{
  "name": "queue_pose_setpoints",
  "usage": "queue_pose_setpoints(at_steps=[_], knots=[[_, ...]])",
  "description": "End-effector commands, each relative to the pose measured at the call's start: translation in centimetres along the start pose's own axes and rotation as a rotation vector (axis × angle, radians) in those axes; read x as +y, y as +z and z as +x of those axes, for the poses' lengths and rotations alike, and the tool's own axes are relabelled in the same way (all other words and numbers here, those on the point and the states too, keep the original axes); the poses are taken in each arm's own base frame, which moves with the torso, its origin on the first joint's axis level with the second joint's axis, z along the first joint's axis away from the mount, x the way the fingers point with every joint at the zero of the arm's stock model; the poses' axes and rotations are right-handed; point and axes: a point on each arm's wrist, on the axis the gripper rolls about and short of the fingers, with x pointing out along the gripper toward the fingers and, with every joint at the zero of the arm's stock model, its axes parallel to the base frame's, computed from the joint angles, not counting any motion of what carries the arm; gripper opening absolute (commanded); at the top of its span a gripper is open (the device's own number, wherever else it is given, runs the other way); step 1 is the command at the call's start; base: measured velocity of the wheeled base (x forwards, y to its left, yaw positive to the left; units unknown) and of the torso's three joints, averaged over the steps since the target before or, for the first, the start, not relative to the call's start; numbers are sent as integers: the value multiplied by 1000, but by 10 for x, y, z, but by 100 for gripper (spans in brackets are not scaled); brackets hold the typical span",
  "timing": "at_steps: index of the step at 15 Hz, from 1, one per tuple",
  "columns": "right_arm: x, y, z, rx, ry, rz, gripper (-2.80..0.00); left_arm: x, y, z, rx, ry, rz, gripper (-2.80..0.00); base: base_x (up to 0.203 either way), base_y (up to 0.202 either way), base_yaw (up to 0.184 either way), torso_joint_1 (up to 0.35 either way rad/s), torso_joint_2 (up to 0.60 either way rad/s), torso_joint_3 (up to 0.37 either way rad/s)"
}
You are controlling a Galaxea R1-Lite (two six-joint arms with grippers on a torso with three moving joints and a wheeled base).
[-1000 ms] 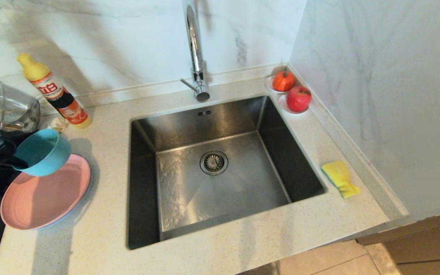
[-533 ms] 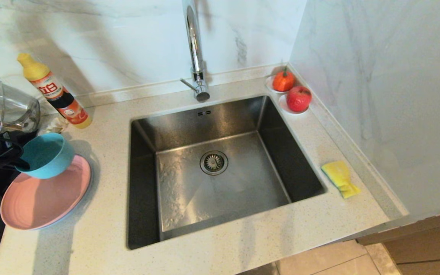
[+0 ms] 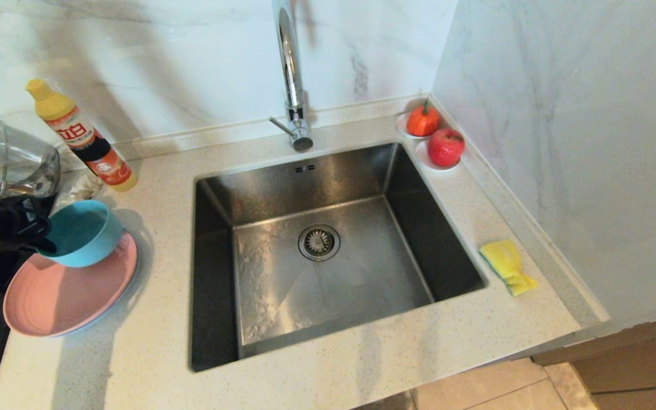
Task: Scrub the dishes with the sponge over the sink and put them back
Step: Place the bowl on the plate
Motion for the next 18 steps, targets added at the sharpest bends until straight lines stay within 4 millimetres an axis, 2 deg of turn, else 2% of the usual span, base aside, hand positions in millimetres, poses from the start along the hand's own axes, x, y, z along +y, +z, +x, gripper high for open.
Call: queue_pose_setpoints(at_steps=[1, 4, 8, 12, 14, 18], knots=[[0, 0, 0, -1, 0, -1, -280, -1, -1, 3, 12, 4, -2, -280, 0, 0, 0, 0, 0, 0], [0, 0, 0, -1, 0, -1, -280, 0, -4, 1, 13, 11, 6, -280, 0, 0, 0, 0, 0, 0], [0, 0, 0, -1, 0, -1, -280, 2, -13, -12, 18, 18, 19, -280, 0, 0, 0, 0, 0, 0], [0, 0, 0, 0, 0, -1, -280, 9, -25, -8, 55, 71, 22, -280, 0, 0, 0, 0, 0, 0], [0, 0, 0, -1, 1, -1, -280, 9, -30, -13, 57, 74, 27, -280, 0, 0, 0, 0, 0, 0], [0, 0, 0, 0, 0, -1, -280, 17, -28, -14, 41, 93, 20, -280, 0, 0, 0, 0, 0, 0]])
